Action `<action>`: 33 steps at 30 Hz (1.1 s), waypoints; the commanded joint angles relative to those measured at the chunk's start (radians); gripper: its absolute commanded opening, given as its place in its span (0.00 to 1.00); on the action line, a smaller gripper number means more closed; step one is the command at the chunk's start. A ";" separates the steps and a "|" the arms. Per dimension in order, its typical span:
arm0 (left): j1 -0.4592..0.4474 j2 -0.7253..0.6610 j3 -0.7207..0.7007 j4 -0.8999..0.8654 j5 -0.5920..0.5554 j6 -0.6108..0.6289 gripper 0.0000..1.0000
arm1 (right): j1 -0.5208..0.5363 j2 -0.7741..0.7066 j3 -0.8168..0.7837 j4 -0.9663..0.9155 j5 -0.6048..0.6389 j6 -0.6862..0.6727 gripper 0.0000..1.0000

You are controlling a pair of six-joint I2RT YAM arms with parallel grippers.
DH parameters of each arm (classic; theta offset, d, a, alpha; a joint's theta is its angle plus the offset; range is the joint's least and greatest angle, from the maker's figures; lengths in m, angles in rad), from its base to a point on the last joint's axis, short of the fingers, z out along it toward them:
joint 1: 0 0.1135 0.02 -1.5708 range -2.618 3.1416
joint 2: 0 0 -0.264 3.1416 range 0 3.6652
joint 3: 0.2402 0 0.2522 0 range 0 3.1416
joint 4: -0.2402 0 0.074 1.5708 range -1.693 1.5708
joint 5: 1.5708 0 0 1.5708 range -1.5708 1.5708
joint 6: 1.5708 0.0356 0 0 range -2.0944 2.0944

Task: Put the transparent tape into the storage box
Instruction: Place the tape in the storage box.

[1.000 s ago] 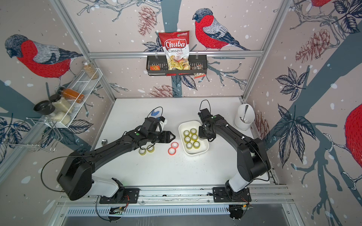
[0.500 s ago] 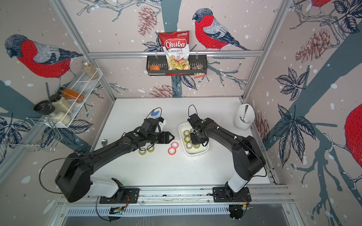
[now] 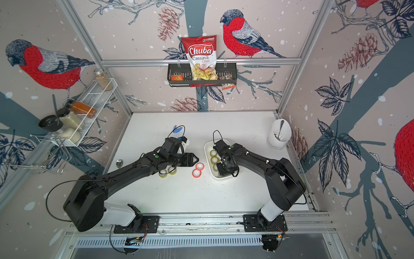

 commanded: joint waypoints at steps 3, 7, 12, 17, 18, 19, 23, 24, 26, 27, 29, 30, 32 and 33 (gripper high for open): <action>-0.003 -0.002 0.000 0.036 0.001 0.000 0.69 | 0.001 0.024 -0.004 0.043 0.005 0.018 0.19; -0.002 0.001 0.001 0.030 -0.001 0.003 0.69 | 0.002 0.036 -0.006 0.050 0.007 0.026 0.24; -0.002 0.003 0.005 0.030 -0.001 0.002 0.69 | 0.002 0.023 0.005 0.028 0.016 0.027 0.29; -0.003 0.003 0.018 0.020 -0.007 0.005 0.69 | -0.005 -0.017 0.049 -0.022 0.031 0.033 0.30; -0.002 0.000 0.023 0.011 -0.014 0.007 0.70 | -0.011 -0.030 0.065 -0.035 0.031 0.038 0.30; -0.003 -0.004 0.027 0.004 -0.024 0.008 0.70 | -0.018 -0.043 0.082 -0.046 0.030 0.042 0.30; -0.002 -0.029 0.031 -0.028 -0.072 0.006 0.73 | -0.048 -0.076 0.159 -0.080 0.022 0.058 0.32; -0.002 -0.032 0.031 -0.036 -0.082 0.006 0.74 | -0.053 -0.079 0.177 -0.083 0.015 0.058 0.35; 0.000 -0.039 0.030 -0.054 -0.101 0.004 0.74 | -0.055 -0.081 0.212 -0.083 -0.001 0.057 0.40; 0.003 -0.042 0.029 -0.062 -0.110 0.004 0.74 | -0.054 -0.080 0.226 -0.078 -0.014 0.052 0.43; 0.010 -0.050 0.026 -0.075 -0.117 0.006 0.74 | -0.049 -0.074 0.247 -0.065 -0.041 0.042 0.46; 0.015 -0.057 0.023 -0.080 -0.120 0.005 0.74 | -0.043 -0.067 0.260 -0.060 -0.052 0.036 0.47; 0.028 -0.078 0.014 -0.083 -0.128 0.003 0.74 | -0.024 -0.050 0.285 -0.052 -0.064 0.025 0.49; 0.040 -0.091 0.000 -0.082 -0.126 -0.002 0.74 | -0.009 -0.041 0.300 -0.048 -0.062 0.017 0.49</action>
